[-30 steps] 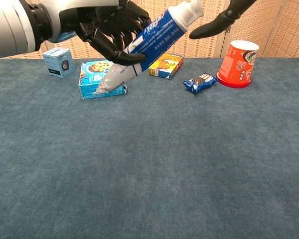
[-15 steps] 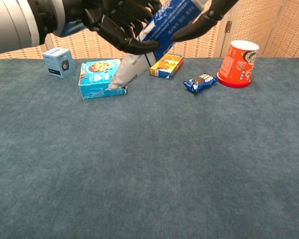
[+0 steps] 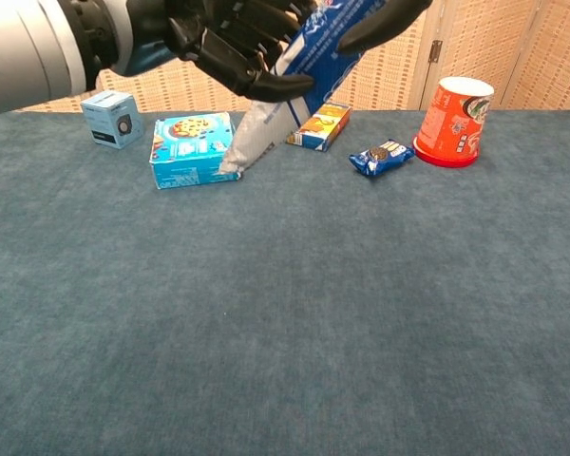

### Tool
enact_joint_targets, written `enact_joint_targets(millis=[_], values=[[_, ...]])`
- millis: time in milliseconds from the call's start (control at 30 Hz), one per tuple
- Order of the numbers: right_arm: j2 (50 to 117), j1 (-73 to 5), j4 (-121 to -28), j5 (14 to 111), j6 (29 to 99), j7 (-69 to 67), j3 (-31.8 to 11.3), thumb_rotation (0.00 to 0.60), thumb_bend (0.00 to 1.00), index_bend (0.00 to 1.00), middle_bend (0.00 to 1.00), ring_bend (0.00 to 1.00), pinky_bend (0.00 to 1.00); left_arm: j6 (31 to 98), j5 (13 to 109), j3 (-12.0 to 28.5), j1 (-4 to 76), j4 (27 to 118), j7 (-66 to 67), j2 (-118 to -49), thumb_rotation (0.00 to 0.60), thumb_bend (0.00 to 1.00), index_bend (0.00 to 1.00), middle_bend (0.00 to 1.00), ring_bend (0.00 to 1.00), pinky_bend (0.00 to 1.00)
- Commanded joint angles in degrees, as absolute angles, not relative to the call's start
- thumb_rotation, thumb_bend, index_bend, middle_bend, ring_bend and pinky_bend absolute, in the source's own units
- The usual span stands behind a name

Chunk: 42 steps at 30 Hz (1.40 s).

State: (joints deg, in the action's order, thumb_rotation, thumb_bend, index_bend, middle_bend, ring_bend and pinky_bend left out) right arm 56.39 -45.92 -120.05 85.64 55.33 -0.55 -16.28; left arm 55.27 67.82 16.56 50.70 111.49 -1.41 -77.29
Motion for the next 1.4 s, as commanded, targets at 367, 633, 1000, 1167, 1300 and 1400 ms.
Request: enact_joint_targets(millis=[367,633,1000,1167,1300,1400], values=[[51.91,-48.23,-122.8,82.15,50.7,2.71,-16.97,0.6,0.0,0.0,0.0,0.0,0.0,54.64,67.83,17.15,50.32,111.03,-6.5,-78.47,0.6,0.42,0.74,0.74,0.56,0.54],[51.16,-48.22,-122.88,81.87,50.11,0.98,-16.58,0.6,0.03,0.0,0.0,0.0,0.0,54.47,68.51,17.2,50.31,110.52,-7.74,-78.9,0.6,0.42,0.74,0.74,0.56,0.54],[52.3,-46.68,-121.94,81.05,52.07,-5.4,-16.22,0.6,0.0,0.0,0.0,0.0,0.0,54.77,67.73,16.24,50.55,108.54,-5.15,-80.54,0.6,0.42,0.74,0.74,0.56,0.54],[51.92,-46.81,-122.69,80.2,50.46,-8.35,-15.9,0.6,0.0,0.0,0.0,0.0,0.0,55.28,67.22,16.49,50.38,108.52,-5.12,-81.07,0.6,0.42,0.74,0.74,0.56,0.54],[51.57,-47.21,-122.83,80.88,49.25,-10.7,-15.9,0.6,0.0,0.0,0.0,0.0,0.0,55.5,66.99,16.66,50.27,108.49,-5.25,-81.34,0.6,0.42,0.75,0.74,0.56,0.54],[51.5,-47.45,-122.59,81.29,48.74,-11.36,-15.85,0.6,0.0,0.0,0.0,0.0,0.0,55.6,66.88,16.71,50.25,108.66,-4.91,-81.37,0.6,0.42,0.75,0.74,0.56,0.54]])
